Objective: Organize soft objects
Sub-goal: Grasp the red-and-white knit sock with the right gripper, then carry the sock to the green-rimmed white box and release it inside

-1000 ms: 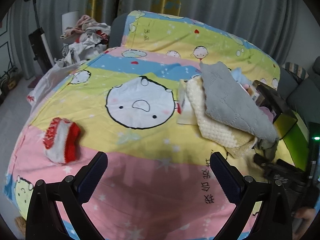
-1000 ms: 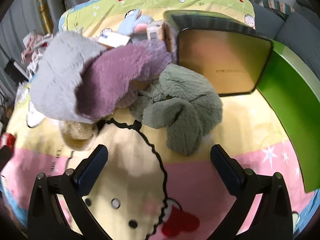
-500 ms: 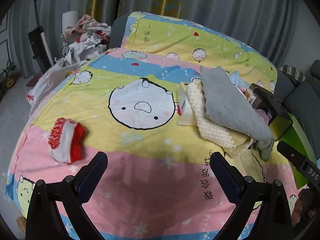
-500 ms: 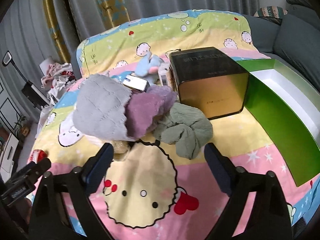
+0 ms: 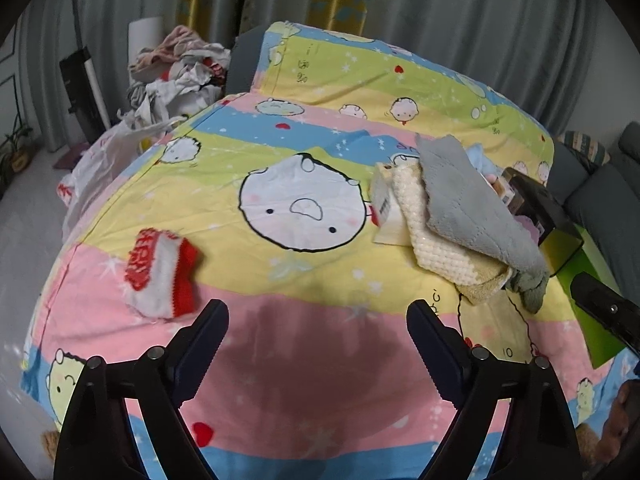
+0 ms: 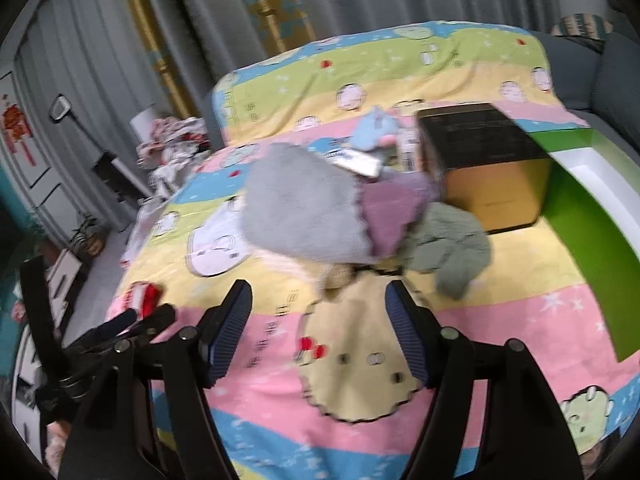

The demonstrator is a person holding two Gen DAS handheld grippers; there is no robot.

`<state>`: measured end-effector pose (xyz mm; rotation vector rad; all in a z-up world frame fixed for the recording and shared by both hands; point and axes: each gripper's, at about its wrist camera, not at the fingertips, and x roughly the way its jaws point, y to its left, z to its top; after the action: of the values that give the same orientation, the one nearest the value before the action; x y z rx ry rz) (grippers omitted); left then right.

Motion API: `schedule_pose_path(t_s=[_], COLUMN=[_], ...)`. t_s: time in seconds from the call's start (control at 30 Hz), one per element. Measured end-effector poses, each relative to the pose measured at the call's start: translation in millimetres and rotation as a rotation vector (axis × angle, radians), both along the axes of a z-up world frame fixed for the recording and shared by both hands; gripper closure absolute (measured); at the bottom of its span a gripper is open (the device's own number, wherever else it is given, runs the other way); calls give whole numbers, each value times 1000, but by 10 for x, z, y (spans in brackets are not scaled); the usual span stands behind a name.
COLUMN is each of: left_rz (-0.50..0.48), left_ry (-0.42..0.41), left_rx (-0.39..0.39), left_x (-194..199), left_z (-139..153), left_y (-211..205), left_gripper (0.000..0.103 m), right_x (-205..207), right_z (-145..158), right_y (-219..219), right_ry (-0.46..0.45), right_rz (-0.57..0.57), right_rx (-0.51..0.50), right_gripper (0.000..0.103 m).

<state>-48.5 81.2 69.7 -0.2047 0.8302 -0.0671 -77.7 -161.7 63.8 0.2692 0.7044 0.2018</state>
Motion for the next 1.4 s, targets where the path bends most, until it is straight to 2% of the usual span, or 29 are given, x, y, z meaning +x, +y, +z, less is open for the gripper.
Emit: schedule_pose_path(t_s=[0.07,0.3,0.43,0.53,0.6,0.7,0.87,1.1,1.17,1.2,1.23,1.3,1.33,1.4], left_rz=[21,96,123,144,162,174,241,309,325,329,332,320,307,273], left_ry=[7,50,59,81,94,94,128,166,166,168,169,164,165,169], left_rx=[-19,-82,-112,-160,-177,-170,-173,-286,-301,-304,-306,-307,-312,-334], left_x=[-16,-6,5,34,49,70,125,105,102,103,108,122,132,159], left_z=[-6,-96,-132,-183,-216,-225,-317,-420,-436,-441,-450,-456,-461,-474], left_y=[103,476,635,762,823,871,1021,1303,1372,1393,1409,1420,1411,1377], left_gripper=[11,11,11,11,12,31,32,37,40,46,50,54,59,70], right_x=[27,214,306,438,537,714,1007,1326,1362,1376,1400,1438,1436,1383], right_z=[16,55,50,38,41,3,-190,-400,-457,-485,-542,-658,-728,-731], right_y=[102,508,744,917,1031,1196,1560,2177,2362,2438,2525,2630,2638,2608], right_ry=[9,19,14,27,48,109,246,401,433,446,462,510,541,515], right_rz=[34,82,103,132,168,254,372,497,539,555,565,567,561,562], right_rx=[12,-52,-132,-153,-124,-28,72,139,149,150,142,116,94,98], right_gripper=[22,22,21,21,21,21,21,21,21,22,25,37,46,53])
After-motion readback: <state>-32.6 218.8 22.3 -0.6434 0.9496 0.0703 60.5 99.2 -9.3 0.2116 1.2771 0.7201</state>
